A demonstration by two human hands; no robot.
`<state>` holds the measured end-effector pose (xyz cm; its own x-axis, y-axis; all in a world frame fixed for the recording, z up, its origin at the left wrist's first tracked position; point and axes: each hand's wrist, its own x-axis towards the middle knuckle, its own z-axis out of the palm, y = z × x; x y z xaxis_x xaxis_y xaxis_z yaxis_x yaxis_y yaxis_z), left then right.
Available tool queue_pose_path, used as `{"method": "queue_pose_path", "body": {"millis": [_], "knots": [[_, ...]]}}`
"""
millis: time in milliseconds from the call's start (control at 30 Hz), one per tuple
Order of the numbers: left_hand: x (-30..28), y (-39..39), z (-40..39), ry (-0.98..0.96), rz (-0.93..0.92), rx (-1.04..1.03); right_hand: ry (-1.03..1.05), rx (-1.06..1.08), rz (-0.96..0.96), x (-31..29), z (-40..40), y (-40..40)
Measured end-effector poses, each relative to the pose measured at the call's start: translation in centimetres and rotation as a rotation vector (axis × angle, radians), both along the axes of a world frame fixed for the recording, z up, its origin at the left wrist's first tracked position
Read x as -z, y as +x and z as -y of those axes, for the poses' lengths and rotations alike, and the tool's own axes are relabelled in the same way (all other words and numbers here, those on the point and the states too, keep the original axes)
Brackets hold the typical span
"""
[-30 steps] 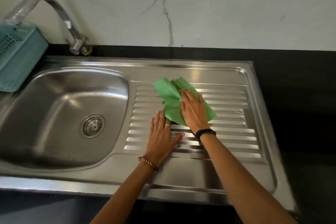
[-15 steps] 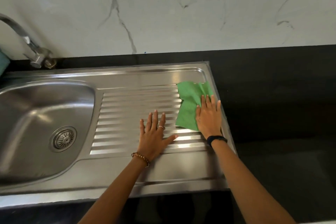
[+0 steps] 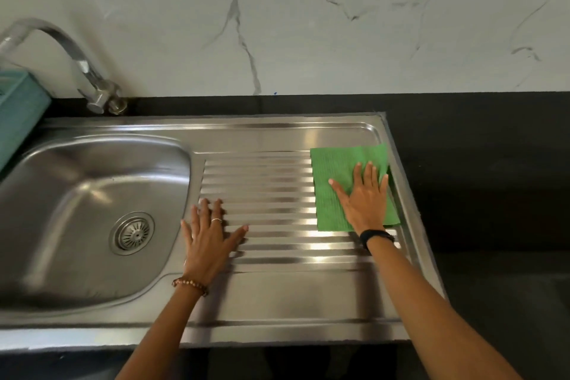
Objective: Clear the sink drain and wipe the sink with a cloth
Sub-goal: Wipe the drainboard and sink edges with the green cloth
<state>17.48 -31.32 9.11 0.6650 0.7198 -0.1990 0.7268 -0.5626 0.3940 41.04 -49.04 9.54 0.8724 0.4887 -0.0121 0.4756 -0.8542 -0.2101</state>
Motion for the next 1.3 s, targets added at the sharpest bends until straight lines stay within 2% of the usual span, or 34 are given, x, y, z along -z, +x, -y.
{"method": "queue_pose_path", "body": {"millis": [100,233,467,567,700,800,933,1133,1300], "knots": [[0.0,-2.3,-1.9,-0.074,-0.011,-0.102,0.034,-0.087,-0.008,0.2,-2.2,-2.5],[0.0,-4.0,-3.3,-0.289,0.121,-0.11,0.156,-0.229,-0.051,0.7,-8.4,-6.8],[0.2,-4.0,-3.3,-0.207,0.13,-0.091,0.315,-0.517,-0.148,0.8,-19.6,-12.7],[0.3,-4.1,-3.2,-0.203,0.142,-0.102,0.276,-0.683,-0.134,0.8,-22.4,-14.6],[0.7,-4.1,-3.1,-0.202,0.146,-0.121,0.216,-0.829,-0.091,1.1,-21.8,-15.2],[0.9,-4.2,-2.6,-0.124,0.094,-0.091,0.263,-0.8,-0.069,1.1,-19.7,-15.1],[0.5,-2.6,-0.6,0.025,0.037,0.068,0.339,-0.63,-0.067,1.1,-15.4,-13.2],[0.5,3.7,5.8,0.044,0.019,0.284,0.316,-0.453,-0.04,0.8,-6.3,-7.1],[1.4,6.3,9.4,0.066,-0.017,0.334,0.281,-0.33,0.0,0.6,-0.4,-3.0]]}}
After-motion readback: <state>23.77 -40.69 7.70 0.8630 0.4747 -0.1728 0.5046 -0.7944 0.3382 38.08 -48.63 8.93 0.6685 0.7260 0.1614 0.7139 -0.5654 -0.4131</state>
